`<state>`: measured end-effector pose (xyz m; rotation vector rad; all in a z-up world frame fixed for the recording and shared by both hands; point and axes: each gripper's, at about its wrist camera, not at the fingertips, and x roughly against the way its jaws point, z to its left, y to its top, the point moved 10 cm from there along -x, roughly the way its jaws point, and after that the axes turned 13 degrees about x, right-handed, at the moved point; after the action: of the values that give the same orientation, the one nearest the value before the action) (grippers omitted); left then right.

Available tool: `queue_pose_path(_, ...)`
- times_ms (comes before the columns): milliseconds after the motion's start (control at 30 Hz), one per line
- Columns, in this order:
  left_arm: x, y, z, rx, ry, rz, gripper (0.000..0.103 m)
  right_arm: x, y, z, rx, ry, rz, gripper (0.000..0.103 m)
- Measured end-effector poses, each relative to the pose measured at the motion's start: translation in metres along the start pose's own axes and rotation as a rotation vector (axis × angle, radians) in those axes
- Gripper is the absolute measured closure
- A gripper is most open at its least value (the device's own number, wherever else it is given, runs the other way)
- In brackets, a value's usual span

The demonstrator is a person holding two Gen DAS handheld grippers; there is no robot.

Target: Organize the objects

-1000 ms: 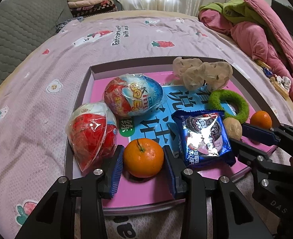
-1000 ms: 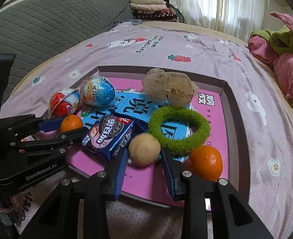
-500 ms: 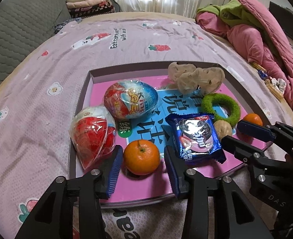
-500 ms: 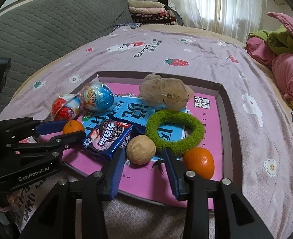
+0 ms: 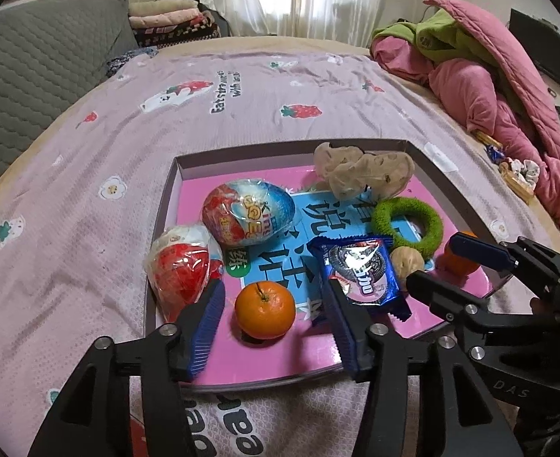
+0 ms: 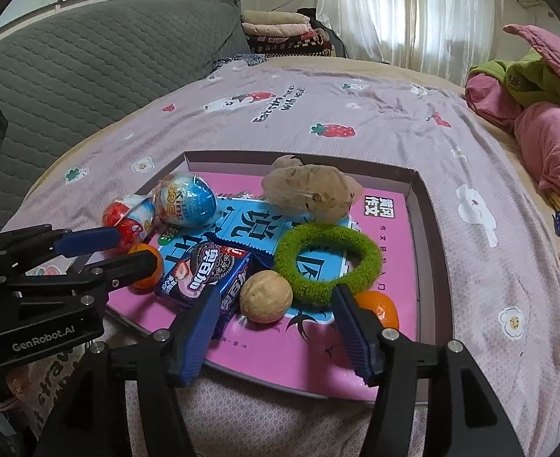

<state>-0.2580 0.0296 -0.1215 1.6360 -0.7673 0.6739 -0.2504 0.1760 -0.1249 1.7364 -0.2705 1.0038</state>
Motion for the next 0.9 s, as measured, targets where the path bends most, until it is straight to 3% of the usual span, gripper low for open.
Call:
queue_pose_path(333, 0.022, 0.013, -0.002, 0.01, -0.017, -0.052, 0.039, 0.014, 0.009, -0.007, -0.014, -0.028, -0.04, 0.03)
queue_pose_path(467, 0.035, 0.019, 0.001, 0.018, -0.008, -0.085, 0.031, 0.025, 0.016, -0.007, -0.002, -0.055, -0.065, 0.029)
queue_pose_path(633, 0.053, 0.025, 0.007, 0.03, 0.027, -0.134, 0.028, 0.042, 0.025, -0.007, -0.005, -0.081, -0.104, 0.025)
queue_pose_path(900, 0.092, 0.026, 0.007, 0.054, 0.013, -0.195, 0.026, 0.079, 0.037, -0.006, -0.017, -0.125, -0.17, 0.016)
